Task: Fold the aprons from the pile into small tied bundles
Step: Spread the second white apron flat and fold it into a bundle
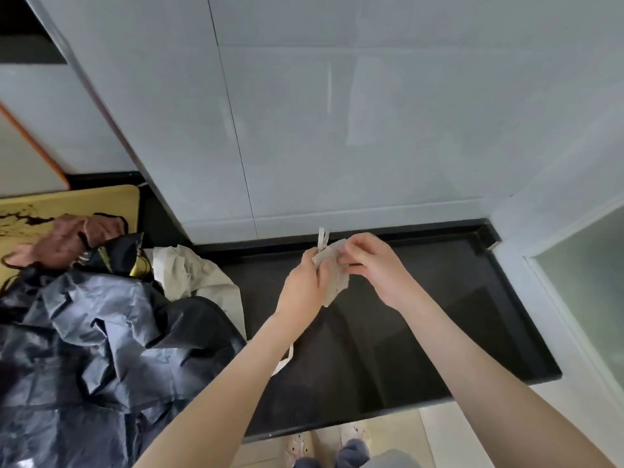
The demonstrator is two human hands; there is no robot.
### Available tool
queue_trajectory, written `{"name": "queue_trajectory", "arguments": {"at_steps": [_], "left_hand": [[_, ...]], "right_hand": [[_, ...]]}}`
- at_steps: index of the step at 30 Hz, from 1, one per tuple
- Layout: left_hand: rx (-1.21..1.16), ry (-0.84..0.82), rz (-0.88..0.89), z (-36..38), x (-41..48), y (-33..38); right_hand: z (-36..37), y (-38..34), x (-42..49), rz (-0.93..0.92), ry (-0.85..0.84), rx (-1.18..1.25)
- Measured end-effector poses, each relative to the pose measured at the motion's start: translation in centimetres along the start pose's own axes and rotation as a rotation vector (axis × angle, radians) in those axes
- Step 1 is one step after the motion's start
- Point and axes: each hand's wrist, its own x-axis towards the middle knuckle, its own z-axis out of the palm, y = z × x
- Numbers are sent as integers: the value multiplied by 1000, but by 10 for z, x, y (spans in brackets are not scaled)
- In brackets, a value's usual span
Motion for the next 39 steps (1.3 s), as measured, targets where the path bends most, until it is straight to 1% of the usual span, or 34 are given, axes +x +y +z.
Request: {"name": "queue_trajectory", "arguments": {"at_steps": [3,6,9,11,13,15,16,18,19,21,23,26,29,32,34,36,39], "left_hand": [[-229,29,-87,-12,6,18],[-247,49,-90,-28,13,47],[-272,65,-39,-41,21,71],[-295,70,28,-48,23,86],[-307,72,67,-52,23,99],[-372,72,59,-59,23,111],[-431,46,45,-62,25,115],[-589,-52,35,-73,23,125],[-675,-132,27,-80,21,129],[-788,-257,95,-96,21,139],[-731,-329,238,-113,23,146],[-423,-290,459,-133,32,169],[-288,-274,578,-139,32,200],[-157,-189,656,-146,28,244],[-130,-130,731,-149,26,279],[-169,-76,758,-151,25,308],[-202,65,798,-156,25,355]], "right_hand": [[4,-18,-3,-13,-14,-314],[7,-45,-13,-111,48,-613],[3,-71,-17,-204,116,-765],[-6,-88,-22,-244,202,-792],[-15,-102,-25,-272,258,-765],[-19,-114,-30,-302,239,-714],[-21,-119,-33,-313,216,-676],[-23,-129,-37,-331,184,-601],[-24,-134,-40,-331,179,-565],[-30,-153,-44,-352,160,-445],[-36,-174,-48,-356,113,-324],[-50,-210,-56,-364,22,-240],[-65,-234,-62,-379,-107,-181],[-87,-265,-73,-405,-257,-182],[-109,-291,-80,-474,-320,-233],[-127,-316,-84,-571,-288,-381],[-149,-365,-89,-761,-172,-579]]}}
